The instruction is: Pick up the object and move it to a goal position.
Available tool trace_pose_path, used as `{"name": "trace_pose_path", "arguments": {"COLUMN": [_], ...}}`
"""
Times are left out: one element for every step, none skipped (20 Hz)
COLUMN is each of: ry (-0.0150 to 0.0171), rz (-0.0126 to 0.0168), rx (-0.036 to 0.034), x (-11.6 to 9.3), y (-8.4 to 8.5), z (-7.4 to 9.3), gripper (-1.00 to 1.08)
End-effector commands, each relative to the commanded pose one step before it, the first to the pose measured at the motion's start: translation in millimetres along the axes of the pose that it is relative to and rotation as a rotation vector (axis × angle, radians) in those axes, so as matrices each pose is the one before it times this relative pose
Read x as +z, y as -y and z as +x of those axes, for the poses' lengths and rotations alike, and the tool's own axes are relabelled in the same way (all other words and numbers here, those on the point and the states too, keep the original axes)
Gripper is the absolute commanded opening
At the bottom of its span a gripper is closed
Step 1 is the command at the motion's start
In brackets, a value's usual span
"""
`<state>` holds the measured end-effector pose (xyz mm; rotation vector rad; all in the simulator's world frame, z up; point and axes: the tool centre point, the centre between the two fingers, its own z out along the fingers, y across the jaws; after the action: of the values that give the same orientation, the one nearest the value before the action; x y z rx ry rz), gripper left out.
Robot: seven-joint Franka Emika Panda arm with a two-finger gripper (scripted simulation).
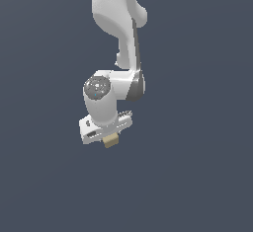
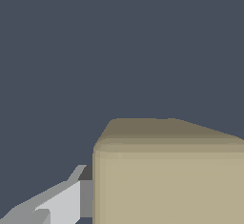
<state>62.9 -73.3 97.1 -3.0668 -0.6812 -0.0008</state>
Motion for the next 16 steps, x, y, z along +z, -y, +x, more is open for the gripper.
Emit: {"name": "trace_pose_path", "arguments": {"ry": [0.00027,0.00000,0.00000,0.00000,0.00000,0.00000,0.00000,0.00000,0.00000,0.00000,0.00000,0.00000,0.00000,0.00000,0.00000,0.00000], "rz": [0.00038,0.00000,0.00000,0.00000,0.00000,0.00000,0.00000,0.00000,0.00000,0.00000,0.00000,0.00000,0.00000,0.00000,0.00000,0.00000], "rx": [-0.00100,0.00000,0.00000,0.00000,0.00000,0.00000,0.00000,0.00000,0.00000,0.00000,0.00000,0.00000,0.00000,0.00000,0.00000,0.00000], "x": [-4.54,-1.47,-1.34,-1.22,-1.10,-0.99,-0.88,-0.78,-0.68,-0.59,-0.50,-0.42,-0.34,-0.26,-0.18,-0.11], "y": [-12.17,-4.09,-3.74,-3.41,-3.09,-2.78,-2.49,-2.22,-1.95,-1.70,-1.45,-1.21,-0.98,-0.76,-0.54,-0.32], "z": [6.64,2.15,1.98,1.82,1.67,1.52,1.38,1.24,1.10,0.96,0.83,0.70,0.57,0.44,0.32,0.19], "gripper": [-1.00,-1.00,-1.00,-1.00,-1.00,-1.00,-1.00,-1.00,-1.00,-1.00,-1.00,-1.00,-1.00,-1.00,-1.00,-1.00]}}
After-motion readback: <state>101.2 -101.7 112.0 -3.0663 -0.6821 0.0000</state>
